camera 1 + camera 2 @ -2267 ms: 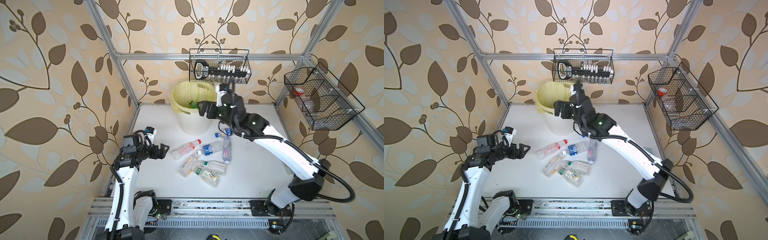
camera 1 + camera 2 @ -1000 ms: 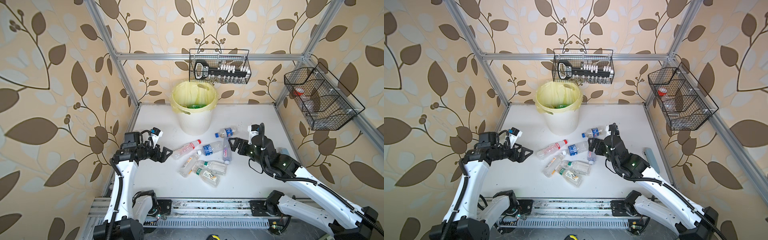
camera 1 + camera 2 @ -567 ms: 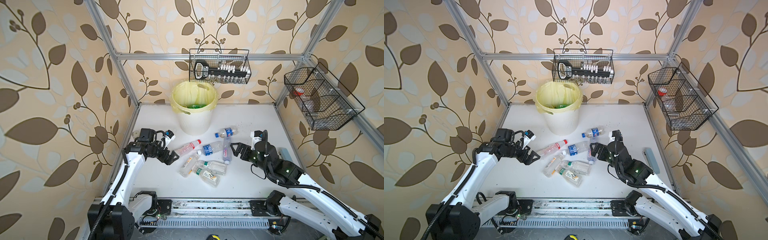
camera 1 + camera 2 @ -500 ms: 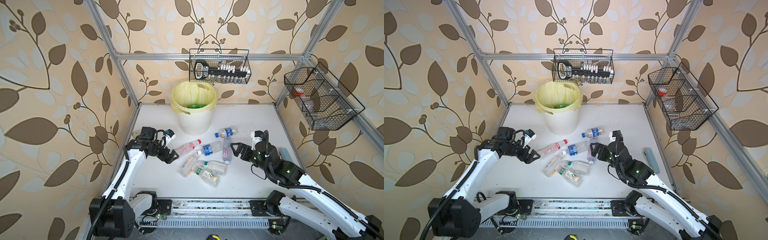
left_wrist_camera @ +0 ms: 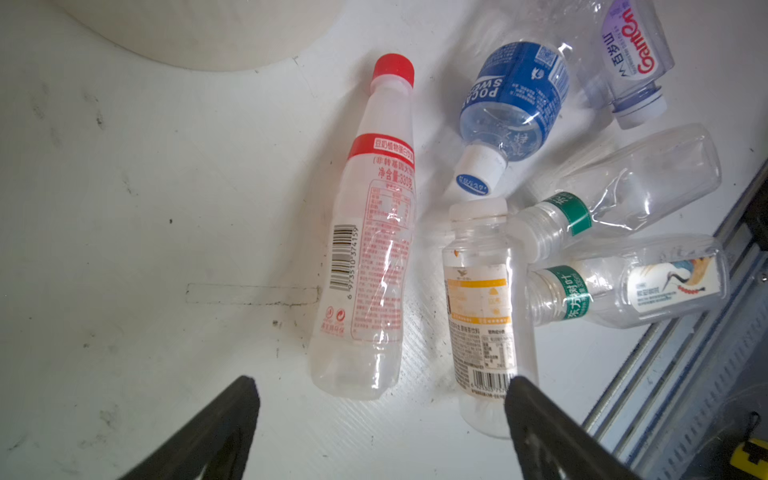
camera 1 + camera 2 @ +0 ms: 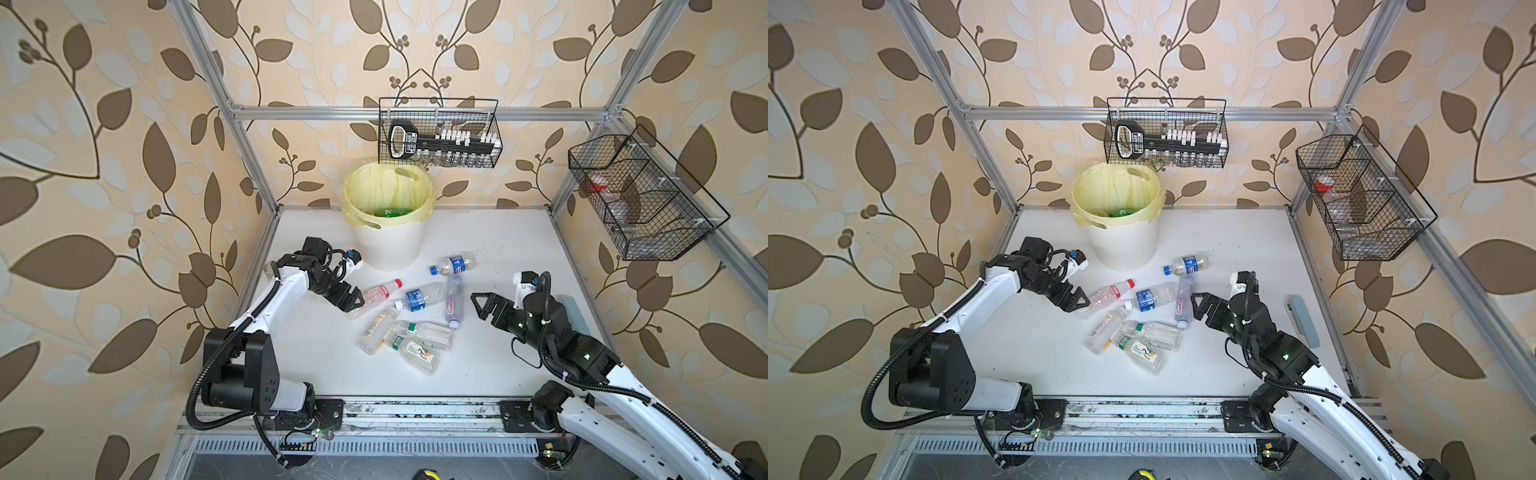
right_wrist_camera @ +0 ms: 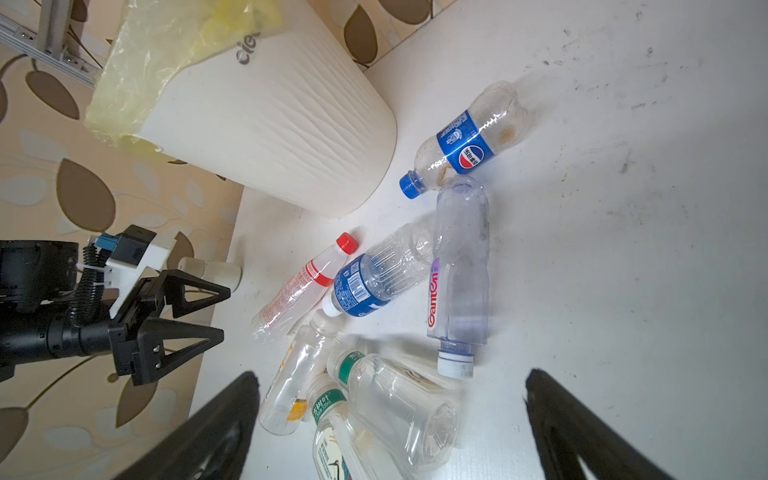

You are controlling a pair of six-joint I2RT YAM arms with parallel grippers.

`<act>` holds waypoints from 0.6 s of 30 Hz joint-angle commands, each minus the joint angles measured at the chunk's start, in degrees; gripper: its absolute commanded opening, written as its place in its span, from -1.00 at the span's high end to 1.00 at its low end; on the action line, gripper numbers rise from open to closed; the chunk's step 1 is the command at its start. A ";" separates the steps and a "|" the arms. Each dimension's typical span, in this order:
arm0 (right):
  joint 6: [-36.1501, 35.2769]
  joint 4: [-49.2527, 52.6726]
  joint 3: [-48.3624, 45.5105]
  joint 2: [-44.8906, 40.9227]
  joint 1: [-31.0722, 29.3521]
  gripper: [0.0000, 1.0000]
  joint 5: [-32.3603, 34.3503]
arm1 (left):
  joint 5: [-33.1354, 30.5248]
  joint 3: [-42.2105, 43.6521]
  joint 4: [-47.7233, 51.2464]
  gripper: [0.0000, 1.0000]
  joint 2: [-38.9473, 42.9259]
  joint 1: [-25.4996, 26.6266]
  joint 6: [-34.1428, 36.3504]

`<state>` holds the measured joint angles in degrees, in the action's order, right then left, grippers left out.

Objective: Throw the plastic bottles in the bin
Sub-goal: 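Return the right gripper beside the pile while the left gripper reaches toward the red-labelled bottle, then close the left gripper around the red-labelled bottle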

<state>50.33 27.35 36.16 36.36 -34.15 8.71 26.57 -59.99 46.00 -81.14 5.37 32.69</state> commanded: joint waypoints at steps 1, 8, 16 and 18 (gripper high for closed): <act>0.34 1.59 -0.97 -0.85 0.91 -1.00 -1.05 | -0.72 0.70 -1.87 -0.88 -0.71 0.63 1.77; -0.43 1.55 -1.10 -0.54 1.77 -1.00 -1.37 | -2.90 0.69 -3.42 -0.83 -5.77 1.04 1.81; -0.41 0.84 -1.06 0.85 2.51 -1.00 -3.47 | -3.02 0.39 -4.88 -0.73 -10.42 1.68 1.59; -0.54 1.12 -0.96 0.76 2.66 -1.00 -3.28 | -2.75 0.47 -4.95 -0.71 -10.92 1.92 1.68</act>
<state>49.91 27.97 35.94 37.32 -31.77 6.31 23.46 -59.64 41.21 -91.70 6.52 32.95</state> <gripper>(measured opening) 0.999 0.862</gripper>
